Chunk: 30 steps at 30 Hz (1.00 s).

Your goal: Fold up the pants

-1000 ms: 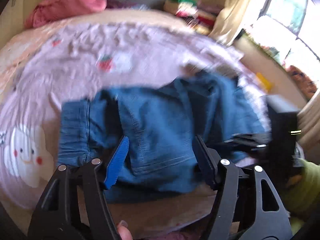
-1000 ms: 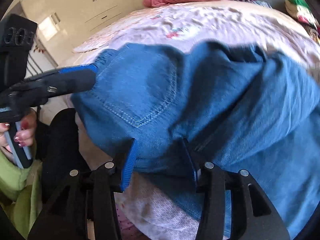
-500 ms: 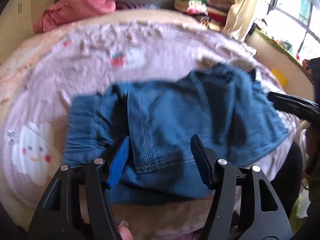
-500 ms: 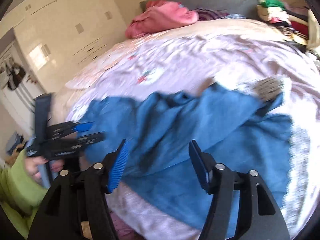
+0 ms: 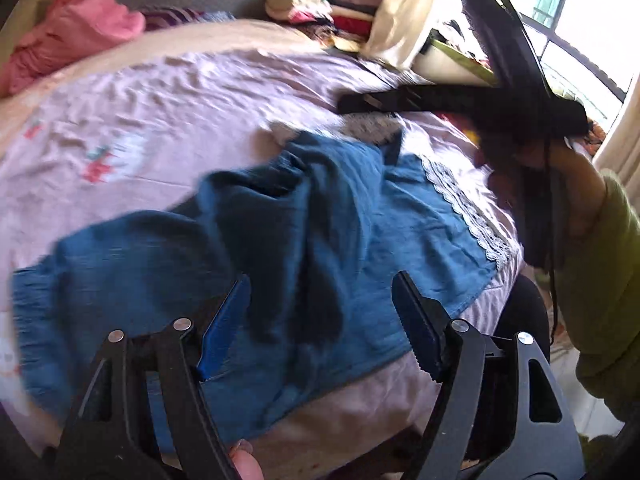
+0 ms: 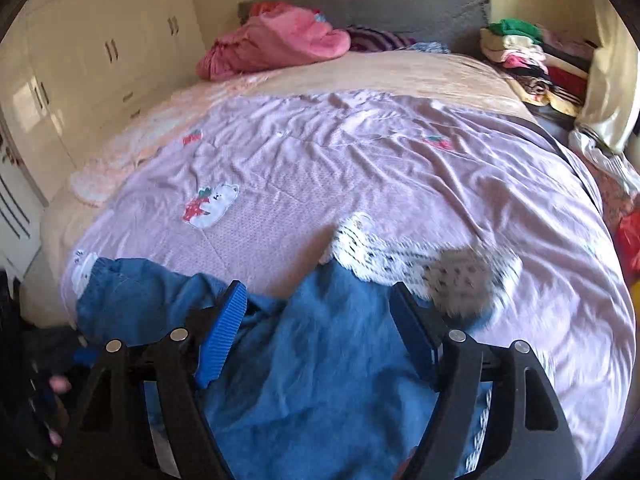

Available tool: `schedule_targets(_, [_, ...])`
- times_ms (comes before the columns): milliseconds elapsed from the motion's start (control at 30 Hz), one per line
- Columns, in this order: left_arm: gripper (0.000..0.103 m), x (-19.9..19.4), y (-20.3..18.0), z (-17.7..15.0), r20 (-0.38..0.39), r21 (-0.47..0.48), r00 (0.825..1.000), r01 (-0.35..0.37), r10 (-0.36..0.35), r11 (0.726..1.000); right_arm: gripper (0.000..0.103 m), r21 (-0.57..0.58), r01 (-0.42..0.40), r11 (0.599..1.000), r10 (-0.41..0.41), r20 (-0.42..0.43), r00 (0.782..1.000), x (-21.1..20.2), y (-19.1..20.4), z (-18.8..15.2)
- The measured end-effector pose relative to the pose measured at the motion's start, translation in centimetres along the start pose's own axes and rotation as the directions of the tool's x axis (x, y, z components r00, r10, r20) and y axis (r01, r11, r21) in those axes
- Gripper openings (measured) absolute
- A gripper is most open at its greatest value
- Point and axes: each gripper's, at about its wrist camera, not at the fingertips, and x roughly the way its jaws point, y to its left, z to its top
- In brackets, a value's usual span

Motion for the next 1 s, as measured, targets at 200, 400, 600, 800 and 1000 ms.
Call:
schedule_targets(200, [0.047, 4.1, -0.2, -0.1, -0.065, -0.016, 0.996, 0.054, -0.055, 0.998, 0.077, -0.076, 0.046, 0.996, -0.054, -0.113, 0.992, 5.8, 0.5, 2.9])
schedule_targets(400, [0.039, 5.9, 0.5, -0.3, -0.092, -0.035, 0.993, 0.068, -0.071, 0.997, 0.077, -0.095, 0.109, 0.989, -0.126, -0.188, 0.974, 11.1, -0.1, 4.9])
schedule_targets(600, [0.039, 6.3, 1.1, -0.2, -0.088, -0.041, 0.992, 0.089, -0.093, 0.995, 0.035, -0.100, 0.095, 0.990, -0.120, -0.286, 0.951, 14.9, -1.6, 5.2])
schedule_targets(800, [0.040, 6.1, 1.5, 0.5, -0.064, -0.053, 0.990, 0.120, -0.124, 0.991, 0.009, 0.034, -0.042, 0.999, 0.048, -0.175, 0.983, 11.1, -3.6, 5.0])
schedule_targets(1000, [0.043, 5.8, 1.8, 1.7, -0.035, -0.060, 0.987, 0.154, -0.156, 0.986, 0.008, 0.169, -0.185, 0.968, 0.173, 0.083, 0.981, 1.4, -6.6, 4.4])
